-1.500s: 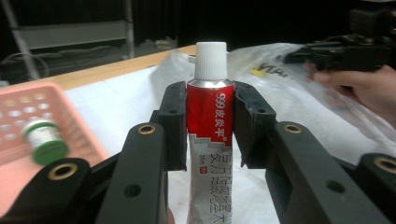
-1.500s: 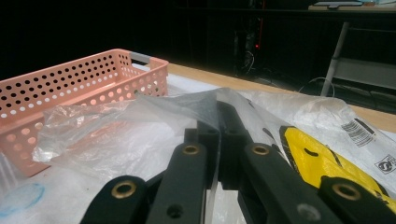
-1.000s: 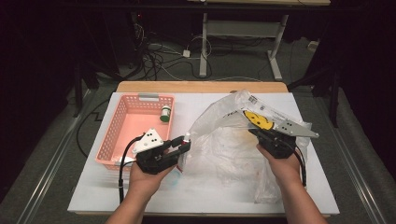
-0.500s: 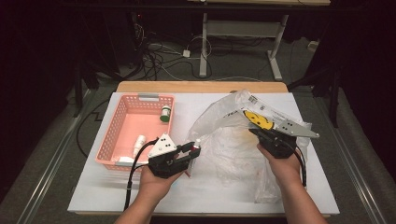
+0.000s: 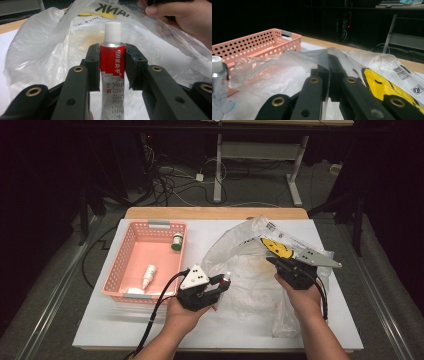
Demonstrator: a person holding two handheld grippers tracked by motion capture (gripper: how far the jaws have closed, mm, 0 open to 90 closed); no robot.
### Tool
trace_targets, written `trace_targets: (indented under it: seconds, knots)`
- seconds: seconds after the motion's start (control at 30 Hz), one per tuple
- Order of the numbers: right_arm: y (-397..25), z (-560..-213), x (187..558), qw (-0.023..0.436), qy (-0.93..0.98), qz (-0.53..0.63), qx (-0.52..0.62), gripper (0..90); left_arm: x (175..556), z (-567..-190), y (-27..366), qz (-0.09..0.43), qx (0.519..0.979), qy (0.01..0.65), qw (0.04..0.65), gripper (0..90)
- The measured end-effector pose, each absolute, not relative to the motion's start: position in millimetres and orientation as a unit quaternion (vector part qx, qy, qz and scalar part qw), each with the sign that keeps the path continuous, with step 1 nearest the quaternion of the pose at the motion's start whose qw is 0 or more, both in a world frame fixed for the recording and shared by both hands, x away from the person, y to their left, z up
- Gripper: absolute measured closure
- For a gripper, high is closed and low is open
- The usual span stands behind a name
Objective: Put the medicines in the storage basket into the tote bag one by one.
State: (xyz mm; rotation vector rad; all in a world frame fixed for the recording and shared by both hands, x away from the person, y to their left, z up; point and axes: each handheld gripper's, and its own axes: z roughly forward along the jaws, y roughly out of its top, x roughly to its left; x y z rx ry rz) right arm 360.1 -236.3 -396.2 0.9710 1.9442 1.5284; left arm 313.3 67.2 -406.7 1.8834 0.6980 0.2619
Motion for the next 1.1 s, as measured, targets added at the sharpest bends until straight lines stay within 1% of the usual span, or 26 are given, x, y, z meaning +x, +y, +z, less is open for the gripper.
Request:
trace_targets:
  seconds: [0.37,1.1]
  knots:
    - [-236.6,-395.0,360.2,0.238,0.709,0.562,0.354,90.0,330.3,-406.3,40.2,0.115,0.785,0.289,0.536,66.2]
    - [-236.6,-393.5,368.6,0.236,0.703,0.569,0.355,90.0,353.7,-415.4,1.2,0.128,0.796,0.287,0.517,66.1]
